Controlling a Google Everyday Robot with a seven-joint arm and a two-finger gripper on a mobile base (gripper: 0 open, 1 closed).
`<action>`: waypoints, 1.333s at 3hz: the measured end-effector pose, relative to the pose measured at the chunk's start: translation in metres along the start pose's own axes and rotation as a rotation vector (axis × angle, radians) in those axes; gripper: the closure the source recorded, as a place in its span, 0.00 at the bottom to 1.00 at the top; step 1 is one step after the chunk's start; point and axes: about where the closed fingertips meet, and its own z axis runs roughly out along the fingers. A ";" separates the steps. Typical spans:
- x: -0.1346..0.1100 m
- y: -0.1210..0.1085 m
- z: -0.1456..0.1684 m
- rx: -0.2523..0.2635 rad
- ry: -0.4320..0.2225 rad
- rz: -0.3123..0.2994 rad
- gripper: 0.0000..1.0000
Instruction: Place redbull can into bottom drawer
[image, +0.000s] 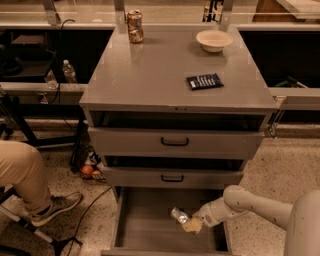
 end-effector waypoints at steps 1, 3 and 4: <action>-0.002 -0.008 0.015 -0.018 -0.062 -0.039 1.00; -0.007 -0.037 0.065 -0.036 -0.131 -0.084 1.00; -0.005 -0.048 0.095 0.012 -0.129 -0.074 1.00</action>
Offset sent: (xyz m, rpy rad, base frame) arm 0.0335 0.0230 -0.0522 0.1823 -0.1424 0.0341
